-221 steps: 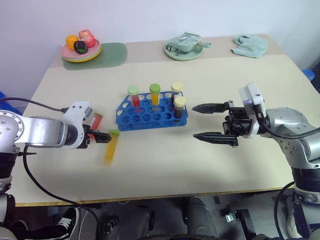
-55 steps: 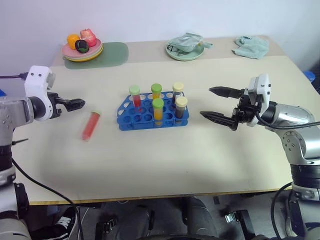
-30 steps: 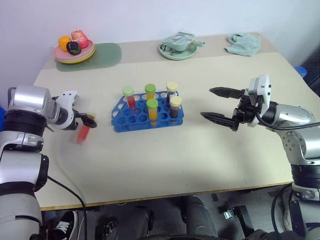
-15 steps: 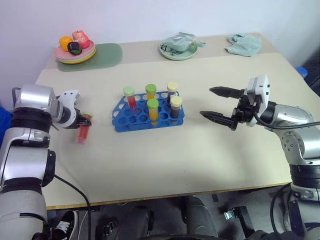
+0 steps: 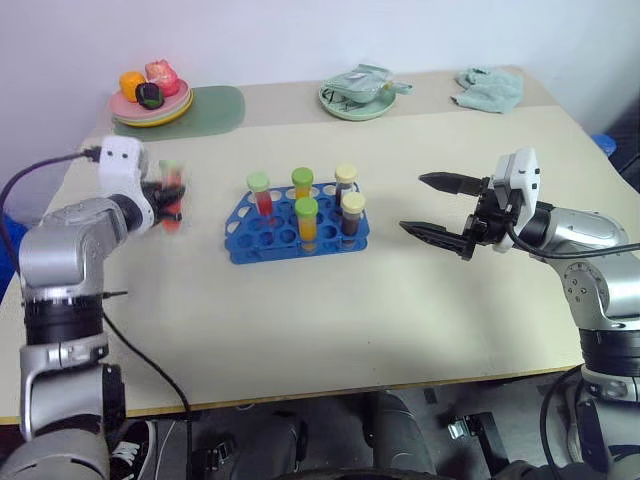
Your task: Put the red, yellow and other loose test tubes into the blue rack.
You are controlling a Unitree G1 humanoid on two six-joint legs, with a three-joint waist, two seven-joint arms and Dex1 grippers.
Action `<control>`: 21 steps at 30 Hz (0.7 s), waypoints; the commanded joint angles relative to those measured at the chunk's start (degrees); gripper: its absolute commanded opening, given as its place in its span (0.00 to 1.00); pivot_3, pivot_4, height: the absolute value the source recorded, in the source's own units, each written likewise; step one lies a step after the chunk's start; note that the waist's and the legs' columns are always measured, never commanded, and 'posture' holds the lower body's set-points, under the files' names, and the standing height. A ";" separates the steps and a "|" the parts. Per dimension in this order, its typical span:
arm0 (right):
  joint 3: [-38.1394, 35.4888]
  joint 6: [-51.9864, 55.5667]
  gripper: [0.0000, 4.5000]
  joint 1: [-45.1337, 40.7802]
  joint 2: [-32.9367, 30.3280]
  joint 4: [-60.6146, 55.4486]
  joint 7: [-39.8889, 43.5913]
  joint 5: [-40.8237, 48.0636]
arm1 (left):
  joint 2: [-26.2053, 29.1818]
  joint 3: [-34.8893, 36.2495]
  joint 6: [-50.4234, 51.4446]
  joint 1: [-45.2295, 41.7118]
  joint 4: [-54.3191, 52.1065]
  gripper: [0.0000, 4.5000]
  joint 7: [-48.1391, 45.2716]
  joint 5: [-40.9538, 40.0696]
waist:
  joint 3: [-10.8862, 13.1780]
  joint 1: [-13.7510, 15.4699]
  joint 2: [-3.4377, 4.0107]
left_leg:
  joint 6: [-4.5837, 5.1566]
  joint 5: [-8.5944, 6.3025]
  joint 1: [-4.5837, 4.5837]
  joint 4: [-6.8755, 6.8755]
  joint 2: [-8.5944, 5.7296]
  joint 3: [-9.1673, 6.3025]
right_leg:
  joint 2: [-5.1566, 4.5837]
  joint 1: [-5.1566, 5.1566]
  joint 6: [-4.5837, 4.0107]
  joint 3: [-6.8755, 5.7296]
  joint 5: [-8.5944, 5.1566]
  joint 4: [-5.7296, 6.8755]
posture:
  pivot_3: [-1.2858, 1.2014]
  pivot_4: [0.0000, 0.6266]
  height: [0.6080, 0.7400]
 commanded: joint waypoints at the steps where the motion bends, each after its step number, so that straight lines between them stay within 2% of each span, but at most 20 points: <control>1: -1.34 -0.32 1.00 -1.83 -0.90 -0.20 0.50 0.43 | -2.13 2.37 -14.94 3.35 -6.96 0.16 -3.67 -2.04 | 0.00 0.01 0.00 | 0.00 0.00 0.01 0.00 0.02 0.03 | 0.00 0.00 0.00 0.00 0.00 0.01 | 0.52 0.24 1.00; 8: -1.16 -0.20 1.00 -3.54 -1.59 1.02 1.28 -0.09 | -8.53 -4.27 -36.29 10.03 -6.92 0.16 -8.51 0.76 | -0.01 0.48 0.00 | 0.02 -0.01 0.04 0.02 0.03 0.14 | 0.00 0.07 -0.03 0.02 0.03 -0.02 | 0.52 0.24 1.00; 15: -2.46 0.55 1.00 -2.35 -2.89 -0.07 0.95 0.23 | -11.50 -11.17 -47.02 14.08 -4.90 0.16 -9.48 4.84 | -0.01 1.28 0.00 | 0.05 -0.02 0.04 0.02 0.06 0.22 | 0.01 0.07 -0.05 0.02 0.06 -0.05 | 0.52 0.24 1.00; 21: -3.98 2.09 1.00 -0.55 -4.24 -1.61 1.14 1.29 | -13.08 -13.26 -51.18 16.21 -2.44 0.16 -9.67 4.99 | -0.01 1.38 -0.01 | 0.08 -0.03 0.04 0.04 0.06 0.23 | 0.01 0.09 -0.05 0.02 0.08 -0.06 | 0.52 0.24 1.00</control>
